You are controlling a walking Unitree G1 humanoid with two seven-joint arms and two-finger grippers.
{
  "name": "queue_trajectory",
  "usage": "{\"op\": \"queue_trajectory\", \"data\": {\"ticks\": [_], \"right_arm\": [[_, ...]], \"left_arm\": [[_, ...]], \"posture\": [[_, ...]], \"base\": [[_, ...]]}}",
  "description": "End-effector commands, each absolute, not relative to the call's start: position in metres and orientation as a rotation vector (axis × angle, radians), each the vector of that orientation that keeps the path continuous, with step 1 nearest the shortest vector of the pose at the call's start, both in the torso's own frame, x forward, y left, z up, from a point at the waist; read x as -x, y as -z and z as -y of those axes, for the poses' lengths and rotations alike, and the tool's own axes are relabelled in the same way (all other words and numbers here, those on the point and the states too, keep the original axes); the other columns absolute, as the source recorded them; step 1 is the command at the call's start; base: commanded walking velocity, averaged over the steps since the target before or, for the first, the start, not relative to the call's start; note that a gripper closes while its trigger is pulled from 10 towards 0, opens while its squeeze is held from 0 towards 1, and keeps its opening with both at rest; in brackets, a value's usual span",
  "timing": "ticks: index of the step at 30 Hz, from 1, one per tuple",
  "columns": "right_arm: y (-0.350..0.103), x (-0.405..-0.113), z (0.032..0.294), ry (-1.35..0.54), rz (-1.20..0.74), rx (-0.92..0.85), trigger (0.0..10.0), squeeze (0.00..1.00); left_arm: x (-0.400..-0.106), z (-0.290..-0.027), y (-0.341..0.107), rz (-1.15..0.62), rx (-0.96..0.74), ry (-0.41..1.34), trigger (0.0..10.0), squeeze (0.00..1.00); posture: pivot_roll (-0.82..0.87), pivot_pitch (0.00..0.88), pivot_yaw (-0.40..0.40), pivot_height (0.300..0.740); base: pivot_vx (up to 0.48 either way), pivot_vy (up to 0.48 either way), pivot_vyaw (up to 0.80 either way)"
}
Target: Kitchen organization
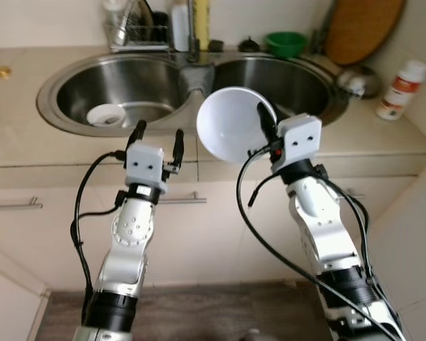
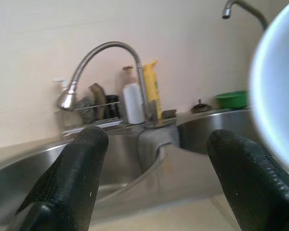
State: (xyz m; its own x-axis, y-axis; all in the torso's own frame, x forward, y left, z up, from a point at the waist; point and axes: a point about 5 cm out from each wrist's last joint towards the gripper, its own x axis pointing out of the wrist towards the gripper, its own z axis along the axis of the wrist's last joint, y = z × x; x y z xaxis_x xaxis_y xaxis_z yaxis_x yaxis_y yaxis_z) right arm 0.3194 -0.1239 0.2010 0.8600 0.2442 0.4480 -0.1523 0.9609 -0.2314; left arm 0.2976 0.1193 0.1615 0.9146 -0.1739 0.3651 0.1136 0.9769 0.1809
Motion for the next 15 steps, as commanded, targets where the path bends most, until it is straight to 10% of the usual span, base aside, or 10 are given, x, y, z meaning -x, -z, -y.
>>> {"op": "queue_trajectory", "data": {"ticks": [1, 15], "right_arm": [[-0.213, -0.318, 0.121, -0.202, 0.558, 0.186, 0.0, 0.0], [-0.219, -0.322, 0.133, -0.094, 0.577, 0.173, 0.0, 0.0]], "left_arm": [[-0.299, -0.123, -0.168, 0.414, -0.176, 0.14, 10.0, 0.0], [-0.298, -0.122, -0.168, 0.422, -0.179, 0.144, 10.0, 0.0]], "posture": [[-0.11, 0.0, -0.04, 0.74], [-0.12, 0.0, -0.041, 0.74]], "base": [[0.39, 0.0, 0.59], [0.284, 0.0, 0.0]]}}
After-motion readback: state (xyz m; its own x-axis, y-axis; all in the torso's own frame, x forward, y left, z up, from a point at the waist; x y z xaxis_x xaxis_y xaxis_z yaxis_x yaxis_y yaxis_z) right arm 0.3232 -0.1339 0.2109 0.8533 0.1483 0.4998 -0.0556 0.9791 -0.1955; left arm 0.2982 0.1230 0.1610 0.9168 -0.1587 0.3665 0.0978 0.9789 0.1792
